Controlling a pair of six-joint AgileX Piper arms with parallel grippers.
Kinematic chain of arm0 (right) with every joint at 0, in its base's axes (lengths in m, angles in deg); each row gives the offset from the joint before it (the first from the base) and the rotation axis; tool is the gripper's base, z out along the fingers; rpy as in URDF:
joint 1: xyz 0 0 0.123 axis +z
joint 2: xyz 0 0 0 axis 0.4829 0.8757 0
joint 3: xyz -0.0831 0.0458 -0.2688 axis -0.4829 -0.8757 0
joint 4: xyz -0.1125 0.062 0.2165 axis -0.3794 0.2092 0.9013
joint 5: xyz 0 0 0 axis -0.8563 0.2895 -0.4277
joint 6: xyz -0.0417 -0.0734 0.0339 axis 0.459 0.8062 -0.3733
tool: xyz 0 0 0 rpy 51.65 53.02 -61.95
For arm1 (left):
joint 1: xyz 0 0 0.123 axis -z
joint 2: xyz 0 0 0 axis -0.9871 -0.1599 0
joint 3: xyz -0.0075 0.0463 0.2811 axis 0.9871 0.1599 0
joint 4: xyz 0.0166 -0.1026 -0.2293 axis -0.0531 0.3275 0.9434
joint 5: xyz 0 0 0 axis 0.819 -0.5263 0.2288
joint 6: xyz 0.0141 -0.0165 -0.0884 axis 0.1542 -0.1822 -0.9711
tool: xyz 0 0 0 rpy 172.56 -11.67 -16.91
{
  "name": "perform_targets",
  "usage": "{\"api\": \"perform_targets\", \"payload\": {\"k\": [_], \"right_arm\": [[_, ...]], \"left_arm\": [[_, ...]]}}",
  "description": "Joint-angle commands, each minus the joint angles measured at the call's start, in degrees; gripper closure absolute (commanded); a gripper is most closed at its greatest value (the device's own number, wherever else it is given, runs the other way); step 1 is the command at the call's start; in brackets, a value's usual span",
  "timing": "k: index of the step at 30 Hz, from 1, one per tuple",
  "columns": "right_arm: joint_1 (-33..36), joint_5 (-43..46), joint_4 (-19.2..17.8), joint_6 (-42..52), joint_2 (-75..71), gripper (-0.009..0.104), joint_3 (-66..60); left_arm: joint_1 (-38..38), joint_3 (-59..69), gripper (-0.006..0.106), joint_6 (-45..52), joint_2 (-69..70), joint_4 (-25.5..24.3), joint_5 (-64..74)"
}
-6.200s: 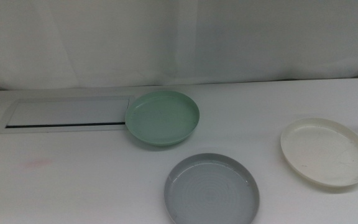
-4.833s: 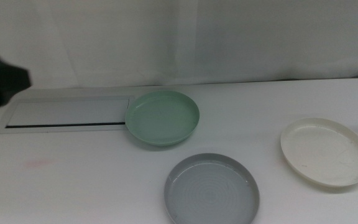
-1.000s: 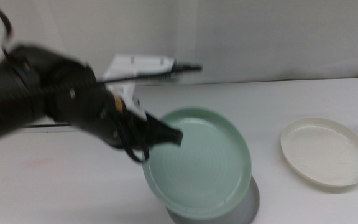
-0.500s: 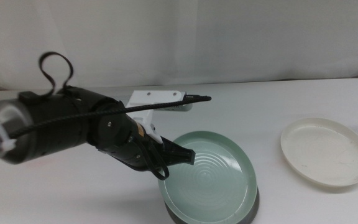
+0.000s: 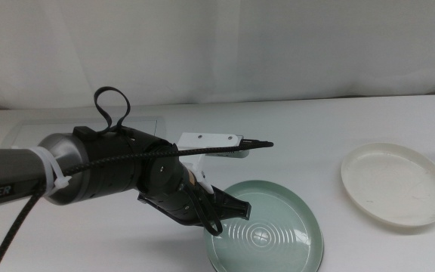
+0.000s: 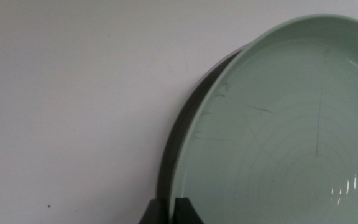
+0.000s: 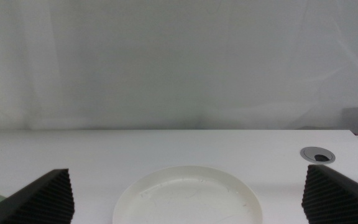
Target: Stack the three bowls on top of each other.
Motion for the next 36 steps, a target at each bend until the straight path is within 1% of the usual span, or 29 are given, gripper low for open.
{"api": "perform_targets", "payload": {"k": [1,3,4,5,6,7,8,9,13,14,17,19,21,24,27,32,34,36], "right_arm": [[-0.2,-0.1,-0.3,0.4,-0.3,-0.008,-1.1],[-0.2,-0.1,-0.3,0.4,-0.3,-0.008,-1.1],[-0.2,-0.1,-0.3,0.4,-0.3,-0.008,-1.1],[-0.2,-0.1,-0.3,0.4,-0.3,-0.008,-1.1],[-0.2,-0.1,-0.3,0.4,-0.3,-0.008,-1.1],[-0.2,-0.1,-0.3,0.4,-0.3,-0.008,-1.1],[-0.2,-0.1,-0.3,0.4,-0.3,-0.008,-1.1],[-0.2,-0.1,-0.3,0.4,-0.3,-0.008,-1.1],[-0.2,0.0,-0.3,0.4,-0.3,-0.008,-1.1],[-0.2,0.4,-0.3,0.4,-0.3,-0.008,-1.1],[-0.2,1.8,1.2,0.4,-0.3,-0.008,-1.1],[-0.2,2.1,2.3,0.4,-0.3,-0.008,-1.1],[-0.2,2.1,2.7,0.3,-0.3,-0.008,-1.1],[-0.2,2.1,3.3,0.2,-0.3,-0.008,-0.9],[-0.2,2.2,4.5,0.2,-0.3,-0.008,-0.9],[-0.2,2.2,4.7,0.2,-0.3,-0.008,-0.9],[-0.2,1.6,5.7,0.2,-0.3,-0.008,-0.6],[-0.2,0.7,5.8,0.2,-0.3,-0.008,-0.1]], "left_arm": [[0.6,0.2,0.103,-0.5,-0.2,0.4,-0.7],[0.6,0.2,0.103,-0.5,-0.2,0.0,-1.0],[0.6,0.2,0.081,-0.5,-0.2,0.0,-1.3],[0.6,0.2,0.068,-0.5,-0.2,0.0,-1.3],[0.6,0.2,0.047,-0.5,-0.2,0.0,-1.3],[0.6,0.2,0.031,-0.5,-0.2,0.0,-1.3],[0.6,0.2,0.01,-0.5,-0.2,0.0,-1.1],[0.6,0.2,0.008,-0.7,-0.2,0.0,-1.1],[0.5,0.1,0.009,-0.6,0.6,-0.4,-1.4],[0.4,-0.4,0.009,-0.5,1.9,-2.4,-1.6],[-0.9,-2.2,0.009,-0.5,4.6,-5.9,-1.5],[-3.0,-3.6,0.011,-0.7,6.9,-6.8,-0.9],[-6.4,-4.9,0.011,-1.0,9.9,-8.0,0.2],[-13.0,-6.2,0.012,0.0,14.7,-8.0,2.0],[-20.7,-6.1,0.012,1.9,20.3,-8.0,2.4],[-34.6,-6.1,0.012,5.0,30.3,-7.7,4.6],[-38.9,-5.9,0.012,4.9,33.9,-7.7,5.8],[-41.2,-4.4,0.015,5.1,37.8,-8.0,5.3]]}}
